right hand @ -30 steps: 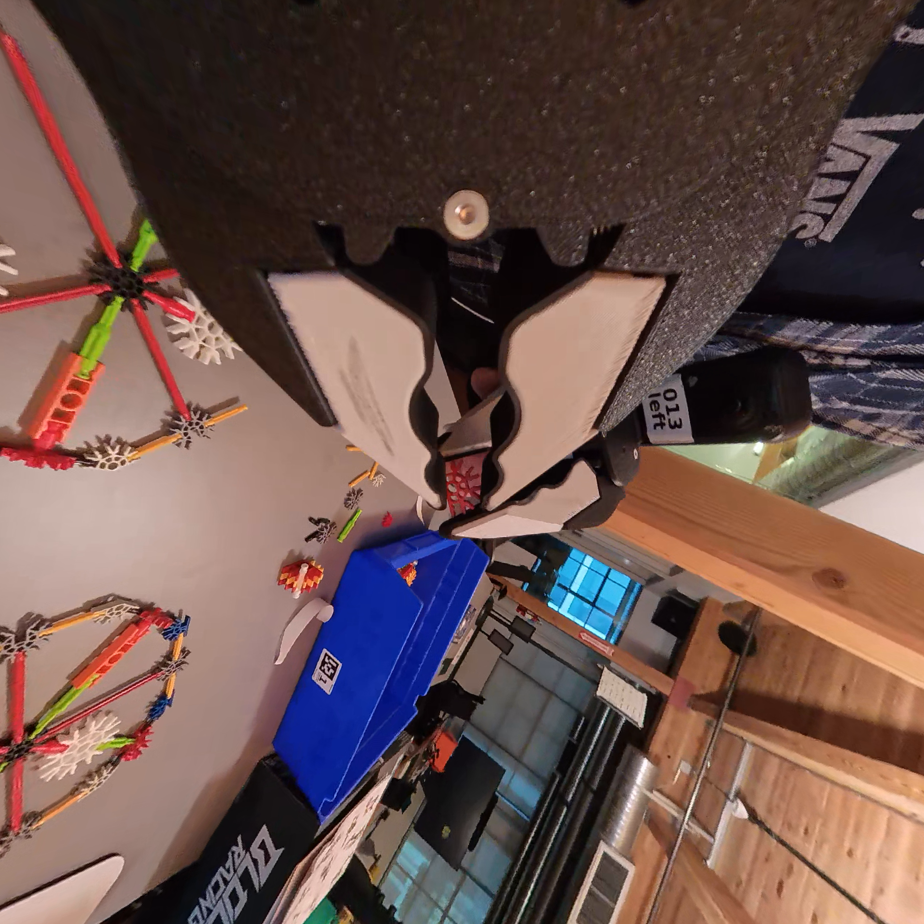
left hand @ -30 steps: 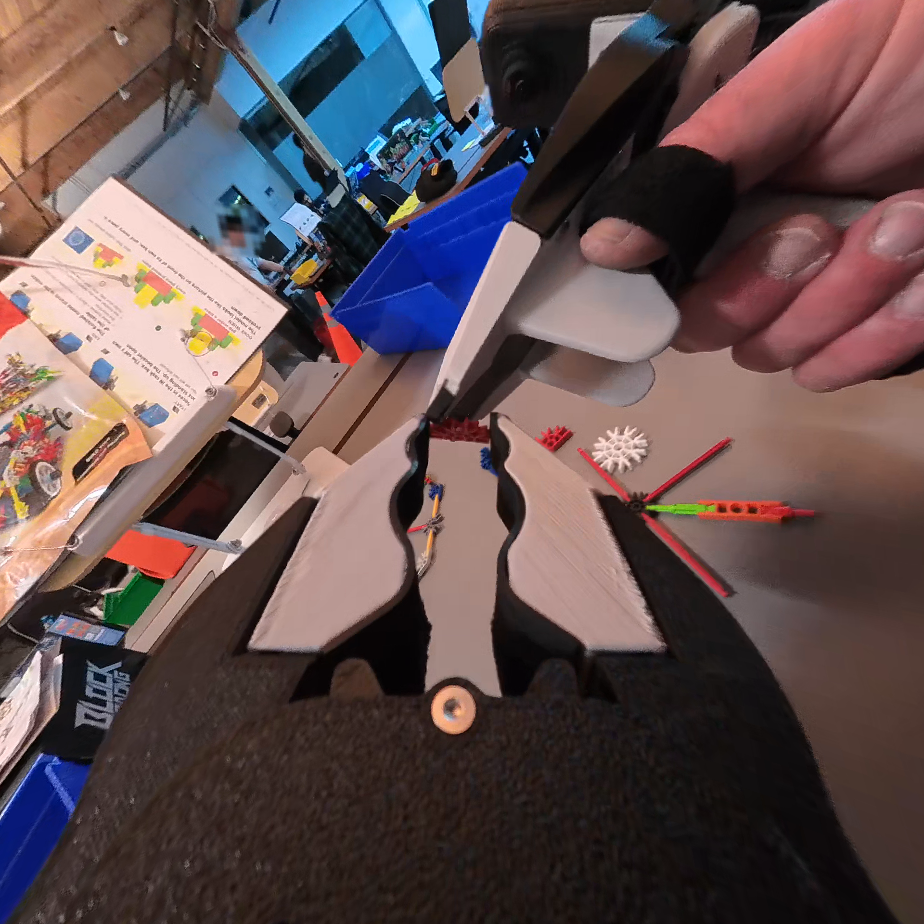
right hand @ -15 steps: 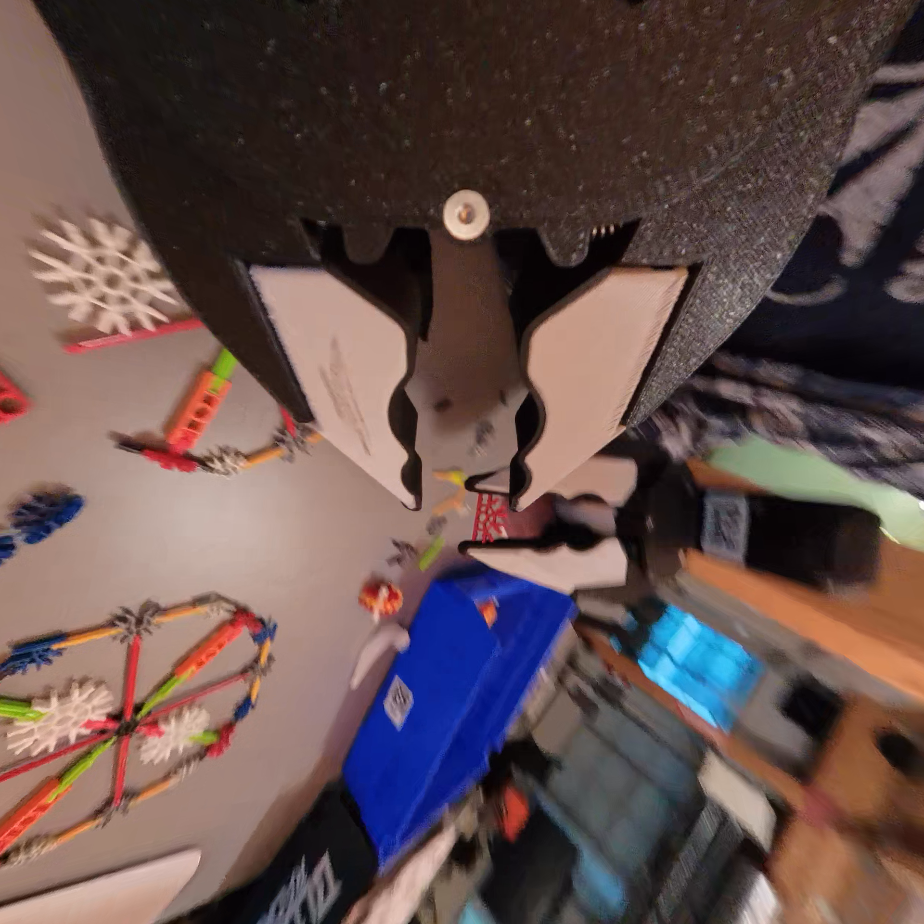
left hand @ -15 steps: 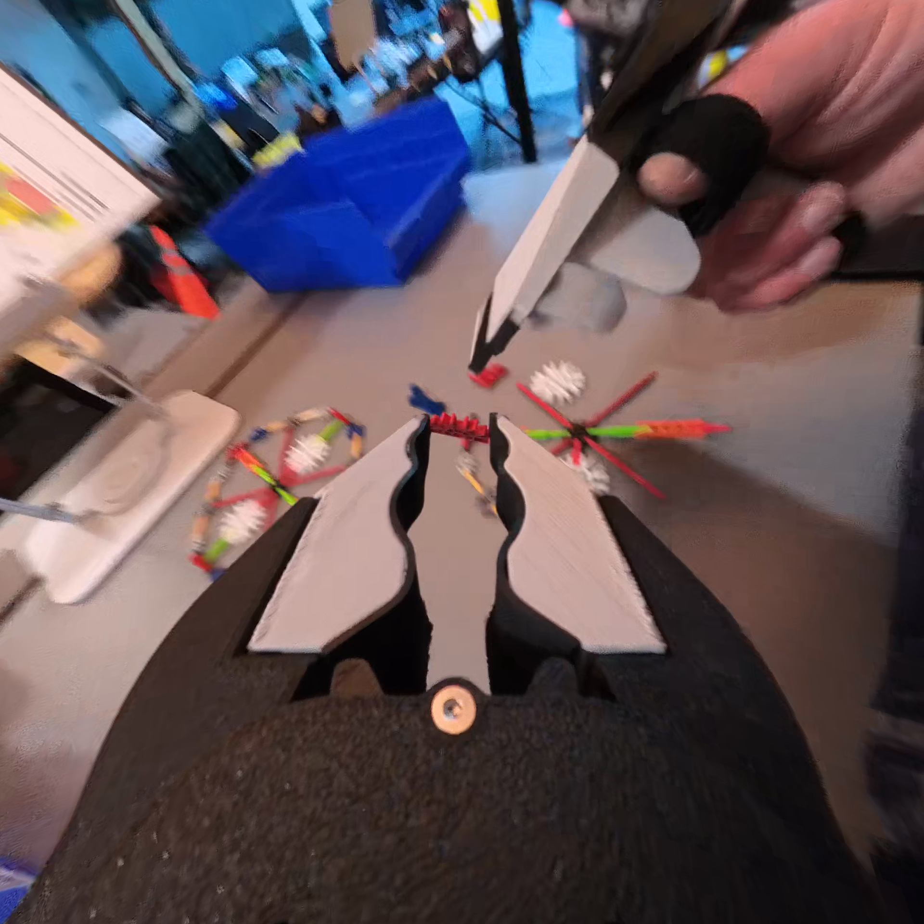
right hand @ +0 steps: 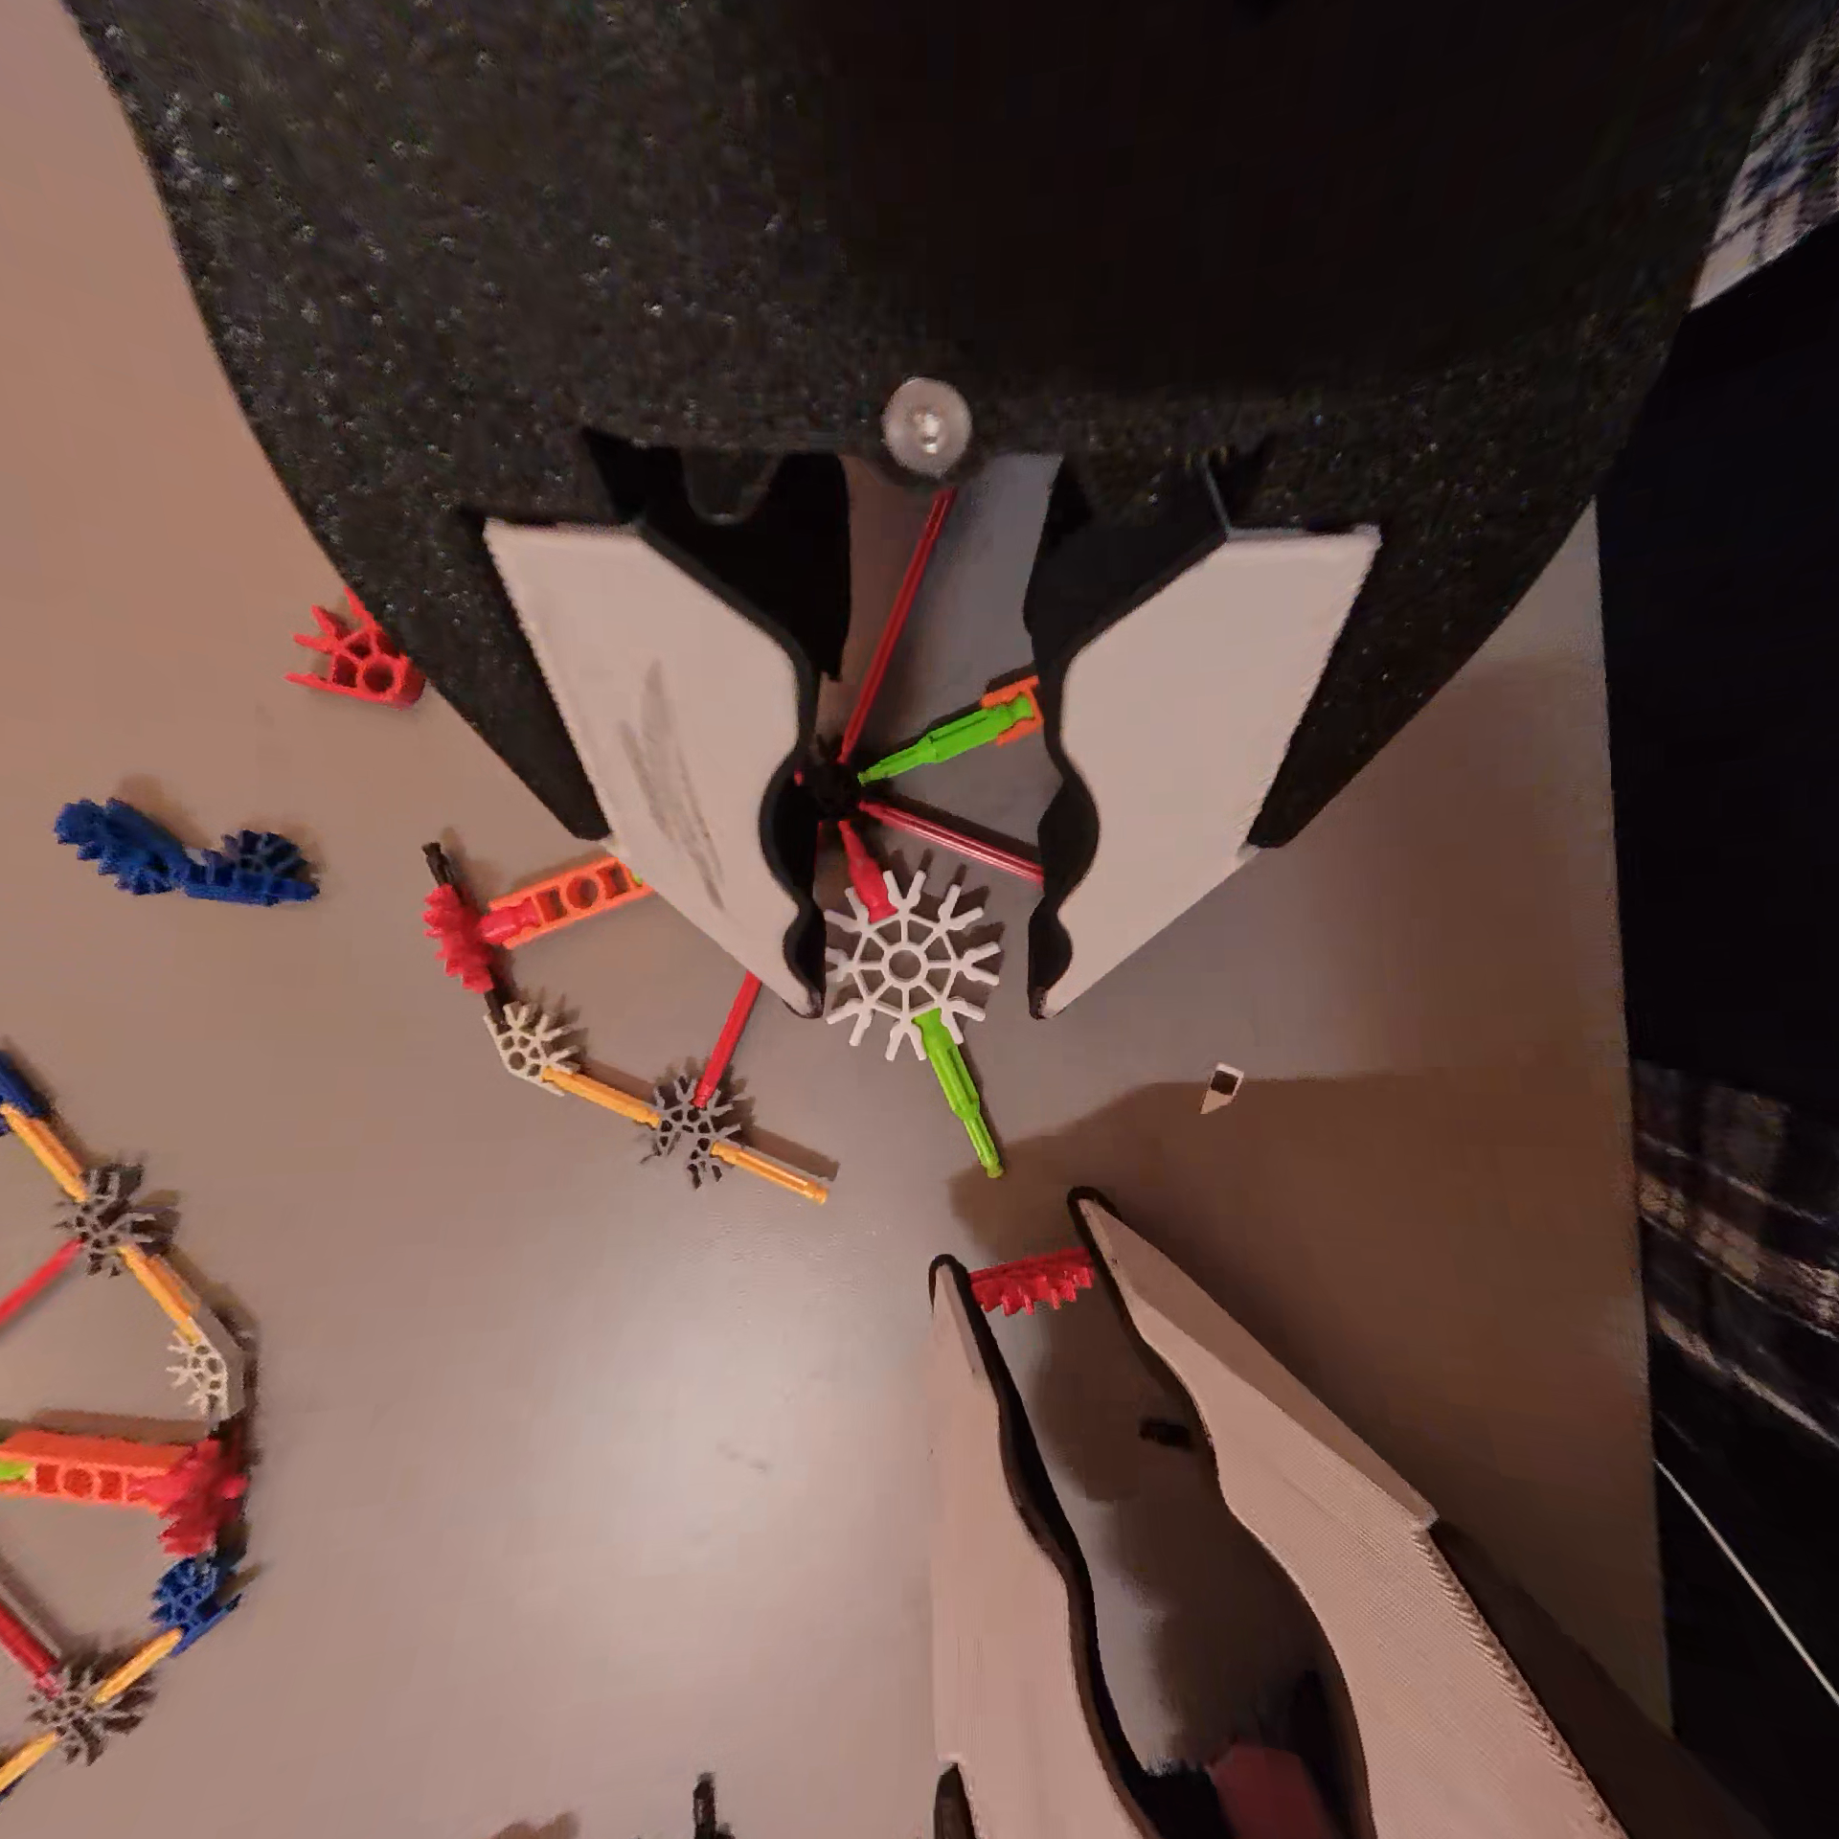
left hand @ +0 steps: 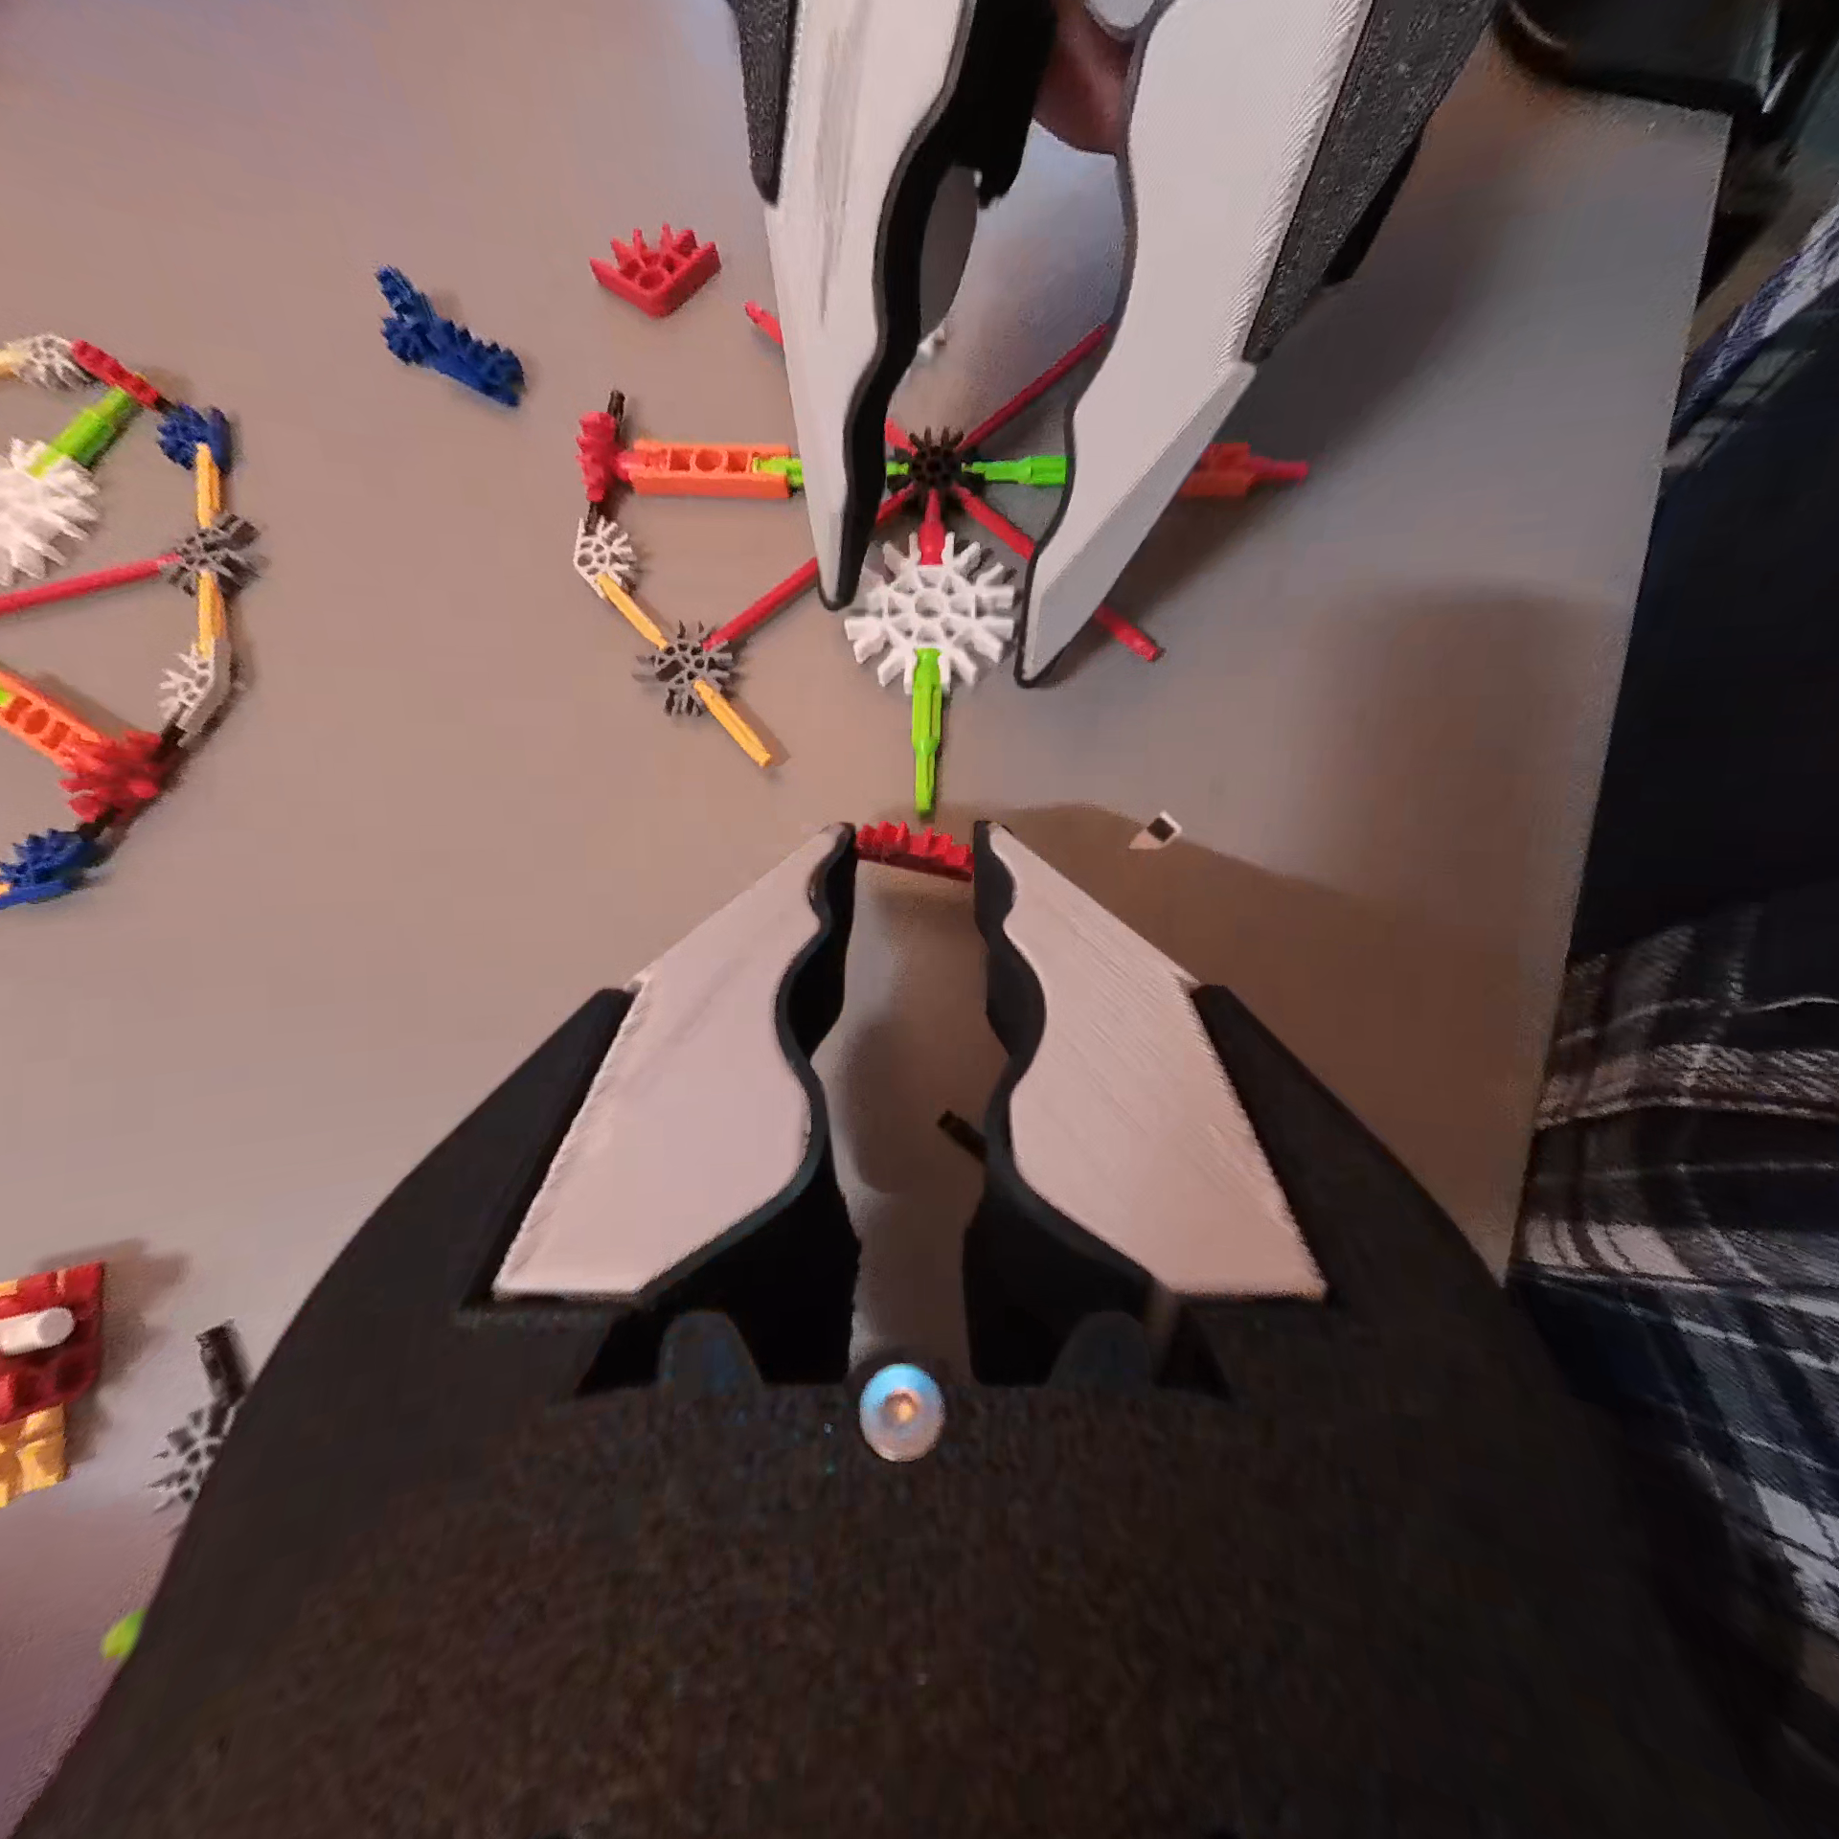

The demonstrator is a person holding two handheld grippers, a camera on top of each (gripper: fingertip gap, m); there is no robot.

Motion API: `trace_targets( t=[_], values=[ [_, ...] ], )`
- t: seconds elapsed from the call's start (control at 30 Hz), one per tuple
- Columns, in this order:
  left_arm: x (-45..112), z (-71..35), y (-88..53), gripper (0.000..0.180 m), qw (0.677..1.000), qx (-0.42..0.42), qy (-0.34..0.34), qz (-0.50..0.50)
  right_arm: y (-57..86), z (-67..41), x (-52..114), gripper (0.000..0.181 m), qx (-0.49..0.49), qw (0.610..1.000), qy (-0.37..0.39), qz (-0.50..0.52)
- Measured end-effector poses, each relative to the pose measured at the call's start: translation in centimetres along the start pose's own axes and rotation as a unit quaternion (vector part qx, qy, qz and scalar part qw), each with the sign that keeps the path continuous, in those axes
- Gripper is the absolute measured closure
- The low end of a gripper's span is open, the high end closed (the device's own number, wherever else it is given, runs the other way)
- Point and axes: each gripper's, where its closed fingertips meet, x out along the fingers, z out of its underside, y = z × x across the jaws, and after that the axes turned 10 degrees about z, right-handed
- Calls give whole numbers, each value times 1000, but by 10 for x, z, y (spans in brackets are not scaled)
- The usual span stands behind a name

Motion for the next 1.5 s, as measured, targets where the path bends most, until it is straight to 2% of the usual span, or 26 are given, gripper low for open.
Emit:
trace_targets(
  t=[0.3,0.43,0.83,1.5],
  values=[
    [5,-2,-1,159,1000,-7,0,-5,4,0,6,149,-18,1000,4,-11],
    [7,-3,0,159,1000,-8,2,0,2,-3,6,150,8,999,23,-21],
    [-3,-19,-7,159,997,-33,73,10,8,-18,-9,150,85,991,88,-50],
    [1,-22,-12,159,997,-31,62,13,13,-18,-5,150,83,991,89,-52]
  ],
)
